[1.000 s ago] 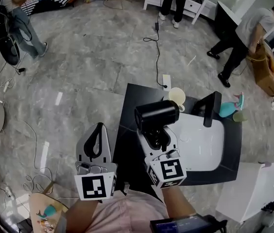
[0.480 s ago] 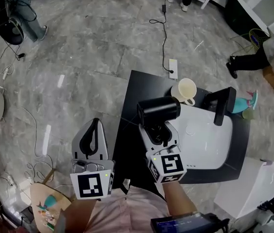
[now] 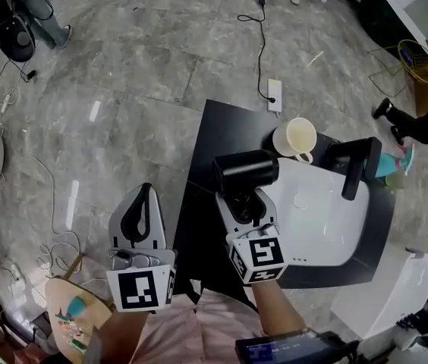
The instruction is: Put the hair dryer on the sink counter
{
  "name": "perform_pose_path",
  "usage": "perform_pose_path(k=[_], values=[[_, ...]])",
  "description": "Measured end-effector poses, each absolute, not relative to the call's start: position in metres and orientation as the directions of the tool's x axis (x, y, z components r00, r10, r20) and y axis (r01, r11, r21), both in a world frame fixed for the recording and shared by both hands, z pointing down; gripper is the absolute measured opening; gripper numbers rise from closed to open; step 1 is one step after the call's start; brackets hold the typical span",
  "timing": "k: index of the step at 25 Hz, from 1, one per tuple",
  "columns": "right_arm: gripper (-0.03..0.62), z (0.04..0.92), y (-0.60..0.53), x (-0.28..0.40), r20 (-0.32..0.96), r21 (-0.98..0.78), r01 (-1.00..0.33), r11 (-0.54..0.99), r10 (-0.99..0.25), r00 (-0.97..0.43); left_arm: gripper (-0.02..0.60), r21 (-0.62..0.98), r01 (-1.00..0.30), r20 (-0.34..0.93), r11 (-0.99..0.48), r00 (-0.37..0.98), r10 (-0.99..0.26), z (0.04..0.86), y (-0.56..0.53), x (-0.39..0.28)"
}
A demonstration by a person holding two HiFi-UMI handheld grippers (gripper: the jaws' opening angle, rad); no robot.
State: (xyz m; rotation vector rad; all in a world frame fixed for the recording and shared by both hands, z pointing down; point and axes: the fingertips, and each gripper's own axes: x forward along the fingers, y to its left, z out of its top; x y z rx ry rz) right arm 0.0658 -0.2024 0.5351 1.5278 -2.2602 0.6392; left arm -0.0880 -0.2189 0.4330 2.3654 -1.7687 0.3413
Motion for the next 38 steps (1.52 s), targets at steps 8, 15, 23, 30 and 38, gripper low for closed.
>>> perform_pose_path(k=[8,15,23,30,38], values=[[0.245,0.554,-0.208,0.064,0.537,-0.202,-0.926,0.319,-0.755,-0.377,0.009,-0.002,-0.963,0.316,-0.268,0.253,-0.914,0.448,-0.224,-0.092],[0.247,0.565,-0.210,0.062,0.577,-0.215,-0.925,0.312,-0.724,-0.378,0.009,0.001,-0.965,0.319,-0.262,0.249,-0.915,0.451,-0.226,-0.092],[0.250,0.581,-0.216,0.060,0.640,-0.213,-0.934,0.287,-0.681,-0.356,0.009,-0.003,-0.971,0.308,-0.241,0.228,-0.924,0.445,-0.224,-0.100],[0.252,0.599,-0.214,0.061,0.705,-0.240,-0.939,0.245,-0.621,-0.342,0.009,-0.015,-0.975,0.273,-0.222,0.209,-0.939,0.422,-0.215,-0.109],[0.266,0.606,-0.214,0.058,0.754,-0.263,-0.936,0.232,-0.557,-0.350,0.009,-0.031,-0.981,0.227,-0.190,0.178,-0.957,0.395,-0.202,-0.128]])
